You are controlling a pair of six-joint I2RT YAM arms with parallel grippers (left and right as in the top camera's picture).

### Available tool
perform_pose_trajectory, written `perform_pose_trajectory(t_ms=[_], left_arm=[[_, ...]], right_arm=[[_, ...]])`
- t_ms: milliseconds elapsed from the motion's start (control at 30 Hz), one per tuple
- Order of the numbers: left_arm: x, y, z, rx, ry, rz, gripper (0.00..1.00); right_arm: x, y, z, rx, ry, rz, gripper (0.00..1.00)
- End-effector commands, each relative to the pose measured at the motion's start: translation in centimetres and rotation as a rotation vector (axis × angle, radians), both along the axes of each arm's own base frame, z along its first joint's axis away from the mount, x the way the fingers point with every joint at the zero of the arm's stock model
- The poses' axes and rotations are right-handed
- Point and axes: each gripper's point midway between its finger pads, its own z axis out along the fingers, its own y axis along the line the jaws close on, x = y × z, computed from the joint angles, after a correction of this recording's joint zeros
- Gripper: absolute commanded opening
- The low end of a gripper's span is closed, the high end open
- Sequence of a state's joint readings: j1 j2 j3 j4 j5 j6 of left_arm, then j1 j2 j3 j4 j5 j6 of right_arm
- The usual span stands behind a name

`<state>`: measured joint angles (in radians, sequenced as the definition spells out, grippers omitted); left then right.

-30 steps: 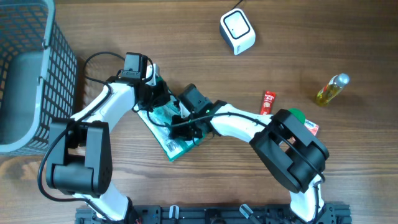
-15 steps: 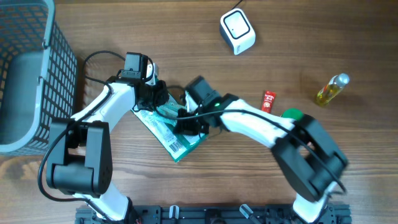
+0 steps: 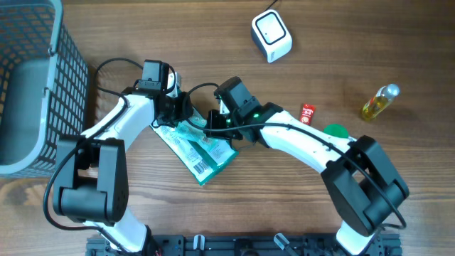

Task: Scan the item barcode

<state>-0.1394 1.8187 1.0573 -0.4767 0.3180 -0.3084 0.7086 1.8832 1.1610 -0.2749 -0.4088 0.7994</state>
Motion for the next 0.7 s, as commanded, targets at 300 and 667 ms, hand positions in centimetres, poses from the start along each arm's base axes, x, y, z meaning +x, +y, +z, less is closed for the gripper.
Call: perform_pose_trajectory(t_ms=[300,667], left_arm=[[-0.1,0.3,-0.8,0.024,0.009,-0.003,0.04],[-1.5,0.5,6.0,0.003,-0.058,0.001,0.04]], right_arm=[[-5.3,-2.3,-11.4,-0.250,0.285,-0.016,0.04],[-5.0,-2.1,-11.3,-0.238,0.274,-0.015,0.04]])
